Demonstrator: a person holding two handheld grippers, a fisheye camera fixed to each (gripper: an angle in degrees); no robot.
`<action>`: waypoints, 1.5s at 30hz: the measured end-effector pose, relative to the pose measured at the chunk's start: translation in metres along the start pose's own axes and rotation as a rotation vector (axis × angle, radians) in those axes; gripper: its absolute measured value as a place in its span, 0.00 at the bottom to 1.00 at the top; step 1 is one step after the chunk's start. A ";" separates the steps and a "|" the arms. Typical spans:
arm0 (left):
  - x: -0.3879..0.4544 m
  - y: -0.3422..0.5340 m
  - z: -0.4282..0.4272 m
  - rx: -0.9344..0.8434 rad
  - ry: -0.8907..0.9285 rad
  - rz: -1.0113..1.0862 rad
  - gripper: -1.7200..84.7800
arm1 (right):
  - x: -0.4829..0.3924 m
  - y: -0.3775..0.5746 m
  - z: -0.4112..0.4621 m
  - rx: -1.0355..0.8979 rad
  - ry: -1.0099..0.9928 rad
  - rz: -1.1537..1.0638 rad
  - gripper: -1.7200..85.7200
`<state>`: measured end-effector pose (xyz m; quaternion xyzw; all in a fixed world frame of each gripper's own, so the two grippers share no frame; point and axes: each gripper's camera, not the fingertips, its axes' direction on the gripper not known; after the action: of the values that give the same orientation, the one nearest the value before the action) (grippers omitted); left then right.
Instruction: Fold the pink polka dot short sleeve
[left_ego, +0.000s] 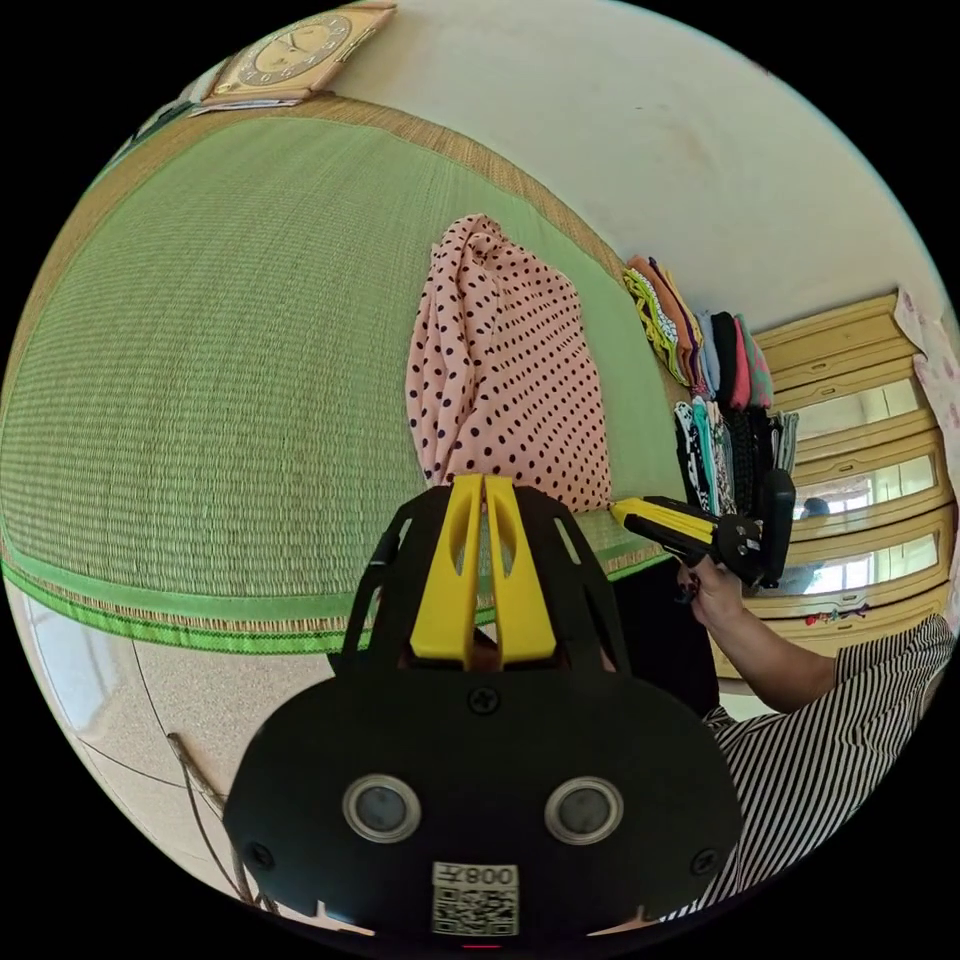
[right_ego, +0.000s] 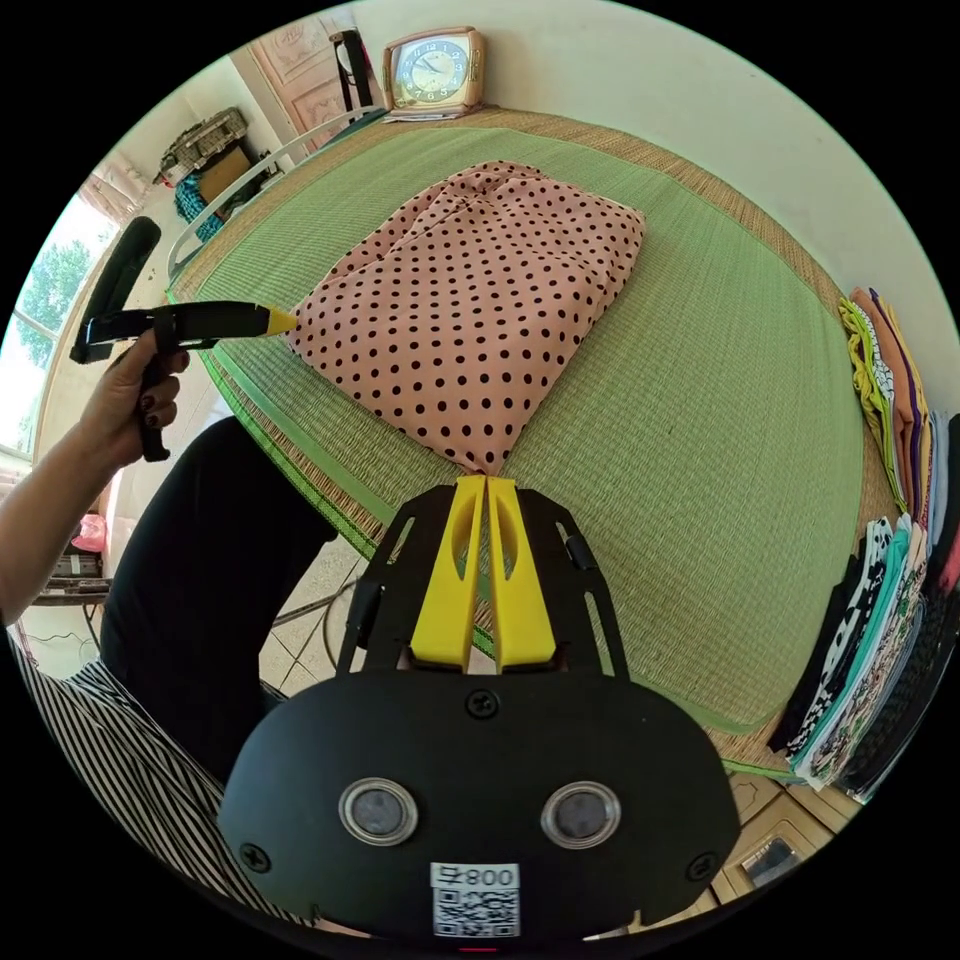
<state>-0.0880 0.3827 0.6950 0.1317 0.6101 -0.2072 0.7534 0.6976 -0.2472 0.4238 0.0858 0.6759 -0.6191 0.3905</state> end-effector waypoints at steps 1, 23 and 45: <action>0.005 0.002 -0.004 0.008 0.026 0.022 0.04 | 0.003 0.000 -0.001 0.002 -0.005 0.004 0.02; -0.080 -0.010 0.067 -0.064 0.806 -0.416 0.03 | 0.137 0.009 -0.049 0.069 -0.263 0.108 0.03; -0.137 -0.025 0.024 -0.050 0.821 -0.411 0.03 | 0.341 0.039 0.006 0.089 -1.147 0.657 0.09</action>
<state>-0.1019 0.3708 0.8356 0.0610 0.8764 -0.2679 0.3954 0.4913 -0.3690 0.1780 -0.0396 0.2734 -0.4427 0.8531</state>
